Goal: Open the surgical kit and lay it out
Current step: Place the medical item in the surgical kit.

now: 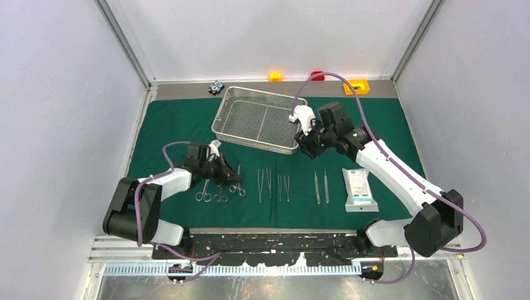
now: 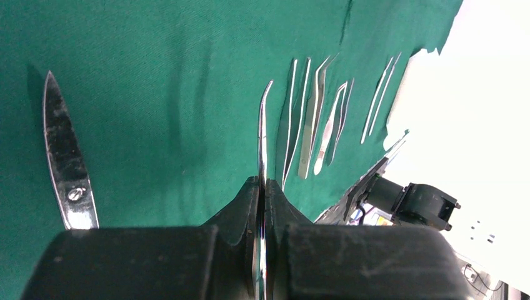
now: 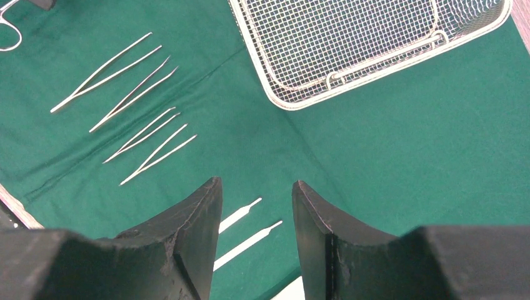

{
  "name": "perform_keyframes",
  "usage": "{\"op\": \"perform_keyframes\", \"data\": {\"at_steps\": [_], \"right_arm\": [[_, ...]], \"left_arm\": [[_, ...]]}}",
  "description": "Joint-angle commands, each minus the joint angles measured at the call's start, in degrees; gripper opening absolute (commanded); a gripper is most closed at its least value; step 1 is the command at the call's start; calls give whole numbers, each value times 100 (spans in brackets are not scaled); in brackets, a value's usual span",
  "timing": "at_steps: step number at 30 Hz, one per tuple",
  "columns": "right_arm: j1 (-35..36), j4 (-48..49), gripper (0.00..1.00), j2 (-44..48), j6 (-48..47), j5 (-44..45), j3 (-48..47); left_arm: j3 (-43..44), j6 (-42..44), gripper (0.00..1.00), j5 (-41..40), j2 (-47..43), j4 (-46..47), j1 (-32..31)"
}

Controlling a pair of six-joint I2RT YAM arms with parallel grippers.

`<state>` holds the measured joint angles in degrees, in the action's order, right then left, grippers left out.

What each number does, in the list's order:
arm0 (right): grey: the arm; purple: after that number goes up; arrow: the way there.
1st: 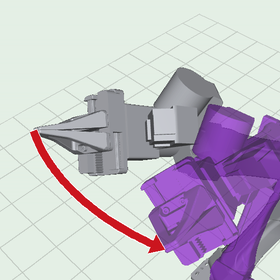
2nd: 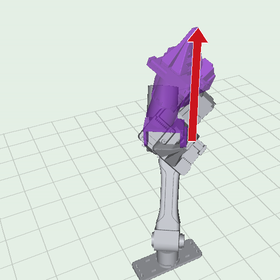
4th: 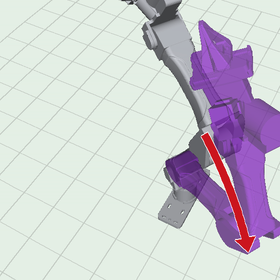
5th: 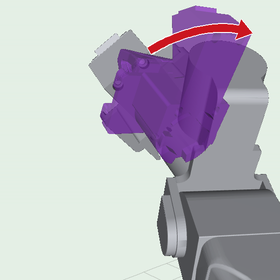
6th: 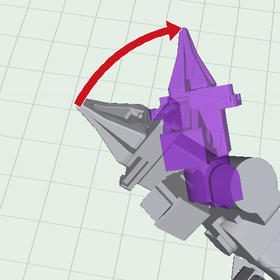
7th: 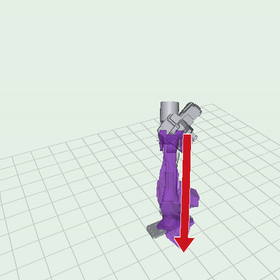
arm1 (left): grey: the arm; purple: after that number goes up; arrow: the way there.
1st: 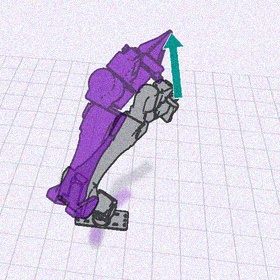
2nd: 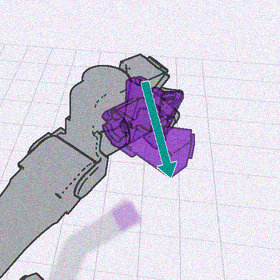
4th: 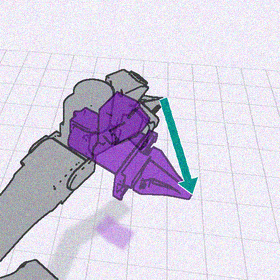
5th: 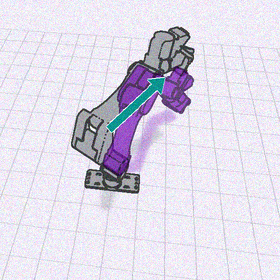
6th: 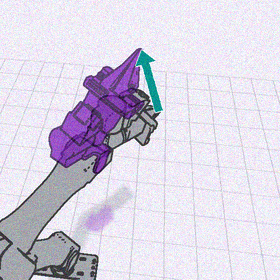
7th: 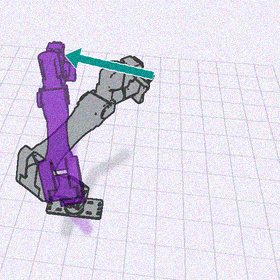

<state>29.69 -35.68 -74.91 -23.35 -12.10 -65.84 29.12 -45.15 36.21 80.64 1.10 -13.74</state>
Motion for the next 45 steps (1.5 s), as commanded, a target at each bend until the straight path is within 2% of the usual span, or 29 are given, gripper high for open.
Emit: {"op": "perform_keyframes", "data": {"at_steps": [1,13,19,45], "right_arm": [[-19,220,50,77,87,-144,4],[-33,220,50,-34,78,-116,21],[-30,219,50,-93,83,-135,27],[-35,245,50,-155,66,-129,131]], "left_arm": [[45,-55,0,80,10,523,38],[37,-73,2,11,413,565,-50],[13,60,10,-205,481,340,-54],[272,543,32,-679,388,-486,-52]]}}
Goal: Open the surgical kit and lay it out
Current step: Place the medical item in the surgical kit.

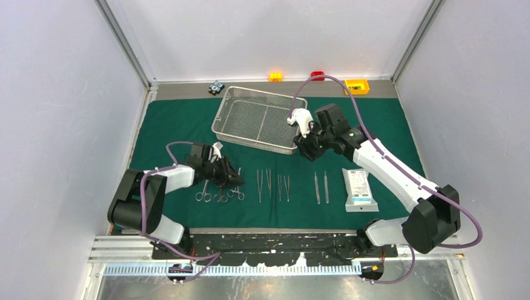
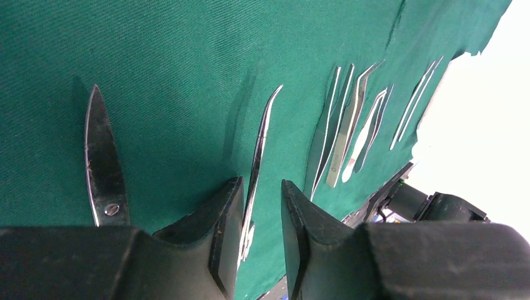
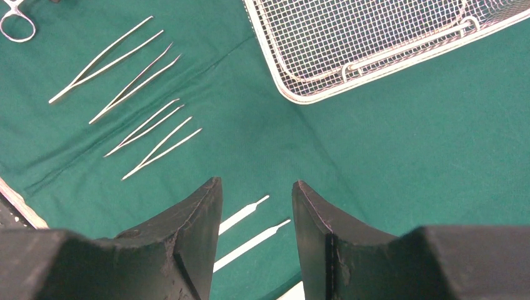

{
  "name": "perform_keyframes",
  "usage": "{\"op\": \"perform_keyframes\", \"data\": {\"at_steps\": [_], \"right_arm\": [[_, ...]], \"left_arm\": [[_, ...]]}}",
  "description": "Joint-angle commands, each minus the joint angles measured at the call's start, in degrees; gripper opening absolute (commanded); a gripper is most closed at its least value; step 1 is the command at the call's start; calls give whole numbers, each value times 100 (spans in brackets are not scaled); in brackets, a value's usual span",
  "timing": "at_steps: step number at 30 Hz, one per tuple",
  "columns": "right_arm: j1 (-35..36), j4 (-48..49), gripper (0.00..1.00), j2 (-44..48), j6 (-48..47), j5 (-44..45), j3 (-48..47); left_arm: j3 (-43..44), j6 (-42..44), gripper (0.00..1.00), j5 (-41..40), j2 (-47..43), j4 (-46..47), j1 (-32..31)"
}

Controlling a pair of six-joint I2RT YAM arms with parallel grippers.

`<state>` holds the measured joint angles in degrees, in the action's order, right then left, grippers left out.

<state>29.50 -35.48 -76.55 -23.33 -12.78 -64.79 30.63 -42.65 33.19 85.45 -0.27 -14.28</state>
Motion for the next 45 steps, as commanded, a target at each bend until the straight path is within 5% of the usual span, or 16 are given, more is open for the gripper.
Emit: {"op": "perform_keyframes", "data": {"at_steps": [1,25,45], "right_arm": [[-14,231,50,1,60,-59,28],[-12,266,51,16,40,-32,85],[-18,314,51,114,10,37,247]], "left_arm": [[140,327,32,-410,-98,-396,-2],[718,1152,31,-516,-472,-1084,-42],[1412,1988,38,-1047,-370,-2646,-349]]}}
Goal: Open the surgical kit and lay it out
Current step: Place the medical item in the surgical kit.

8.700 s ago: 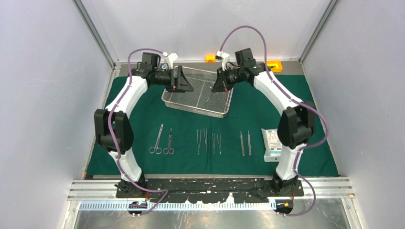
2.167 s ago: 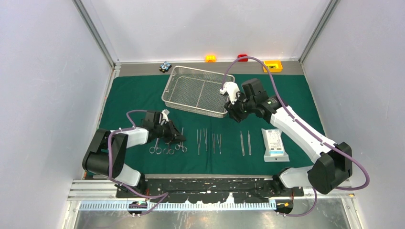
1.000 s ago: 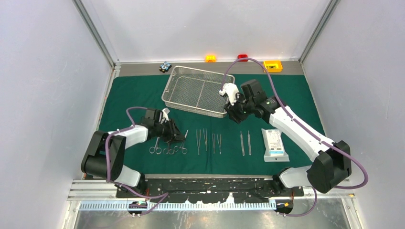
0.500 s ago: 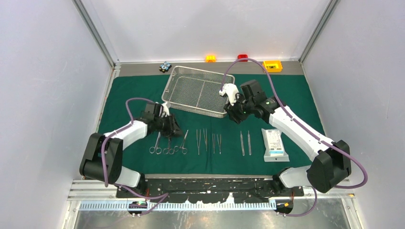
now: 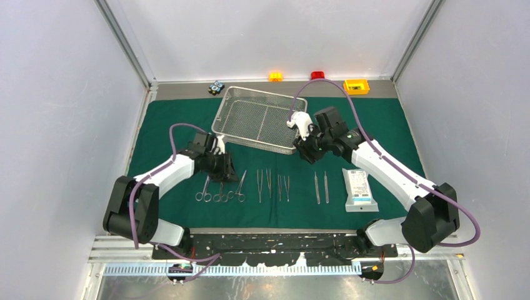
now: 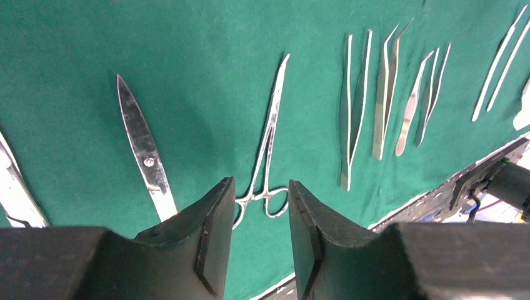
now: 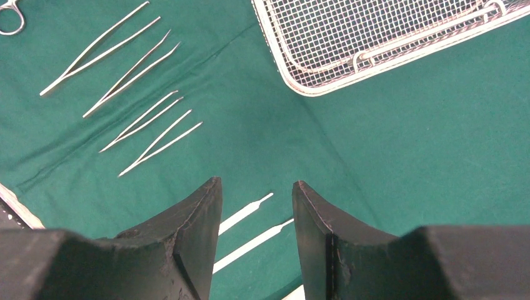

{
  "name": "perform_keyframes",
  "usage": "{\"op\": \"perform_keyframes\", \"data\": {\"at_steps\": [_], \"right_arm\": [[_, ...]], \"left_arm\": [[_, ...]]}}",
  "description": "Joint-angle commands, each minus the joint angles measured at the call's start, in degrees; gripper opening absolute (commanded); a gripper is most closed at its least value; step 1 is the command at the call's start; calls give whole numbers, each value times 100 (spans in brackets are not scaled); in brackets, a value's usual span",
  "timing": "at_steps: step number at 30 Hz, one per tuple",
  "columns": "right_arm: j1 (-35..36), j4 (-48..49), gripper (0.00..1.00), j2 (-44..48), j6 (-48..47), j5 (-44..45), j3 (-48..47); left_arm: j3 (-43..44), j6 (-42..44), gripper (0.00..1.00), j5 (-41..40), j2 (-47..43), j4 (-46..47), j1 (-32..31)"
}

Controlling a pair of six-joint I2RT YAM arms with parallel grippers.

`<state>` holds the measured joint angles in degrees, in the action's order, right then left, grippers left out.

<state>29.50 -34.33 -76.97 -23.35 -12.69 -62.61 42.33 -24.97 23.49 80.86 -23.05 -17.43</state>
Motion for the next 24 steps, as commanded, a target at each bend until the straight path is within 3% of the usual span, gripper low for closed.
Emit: {"op": "perform_keyframes", "data": {"at_steps": [1,14,19,24], "right_arm": [[-17,198,51,154,8,38,36],[-19,210,51,121,4,98,66],[24,128,50,101,257,-571,-59],[753,305,49,-122,440,-482,-271]], "left_arm": [[268,225,38,-59,130,-419,-33],[552,869,37,253,223,-1298,-119],[698,1131,37,255,-101,-1281,-121],[996,1278,41,133,-544,-1161,82]]}}
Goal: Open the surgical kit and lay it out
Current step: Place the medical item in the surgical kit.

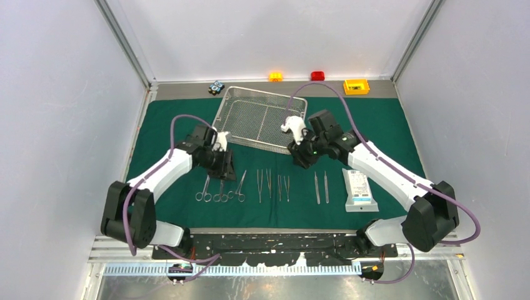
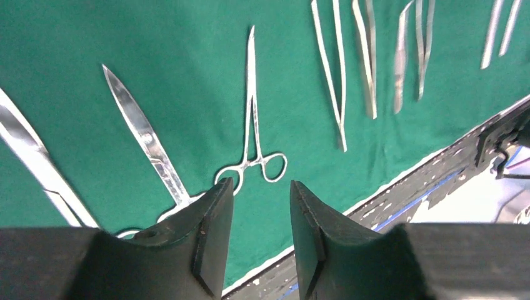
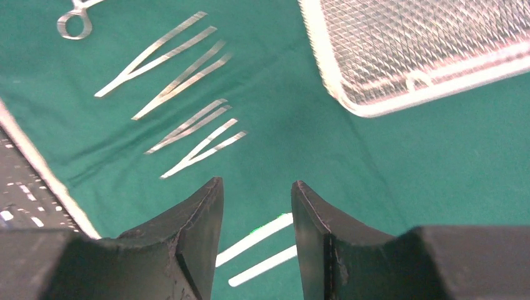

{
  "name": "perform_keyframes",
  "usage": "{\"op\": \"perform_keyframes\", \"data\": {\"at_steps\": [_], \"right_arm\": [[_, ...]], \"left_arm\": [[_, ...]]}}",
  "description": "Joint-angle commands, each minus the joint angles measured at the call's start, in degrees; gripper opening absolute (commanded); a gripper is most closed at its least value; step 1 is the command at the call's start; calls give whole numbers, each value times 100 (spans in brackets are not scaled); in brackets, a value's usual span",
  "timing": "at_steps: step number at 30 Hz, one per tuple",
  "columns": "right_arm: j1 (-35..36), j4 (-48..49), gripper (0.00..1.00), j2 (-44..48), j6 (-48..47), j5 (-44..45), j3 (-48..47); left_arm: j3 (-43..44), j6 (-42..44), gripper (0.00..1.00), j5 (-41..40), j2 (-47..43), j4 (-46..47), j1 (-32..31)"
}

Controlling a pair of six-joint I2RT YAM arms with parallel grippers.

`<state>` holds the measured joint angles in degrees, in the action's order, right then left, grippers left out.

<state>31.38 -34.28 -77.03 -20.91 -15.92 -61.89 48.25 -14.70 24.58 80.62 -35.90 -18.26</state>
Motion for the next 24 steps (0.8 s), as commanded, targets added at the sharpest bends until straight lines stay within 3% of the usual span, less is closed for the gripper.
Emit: {"op": "perform_keyframes", "data": {"at_steps": [1,5,13,24], "right_arm": [[798,356,49,-228,189,-30,-406],[1454,644,48,-986,415,264,-842],[1941,1141,44,-2456,1010,528,-1725],[1955,865,44,-3907,1697,404,-2923]], "left_arm": [[432,230,41,36,-603,153,280],[451,161,42,154,-952,191,977],[196,-122,43,65,-1992,179,2251],[287,-450,46,355,-2470,257,2883]]}}
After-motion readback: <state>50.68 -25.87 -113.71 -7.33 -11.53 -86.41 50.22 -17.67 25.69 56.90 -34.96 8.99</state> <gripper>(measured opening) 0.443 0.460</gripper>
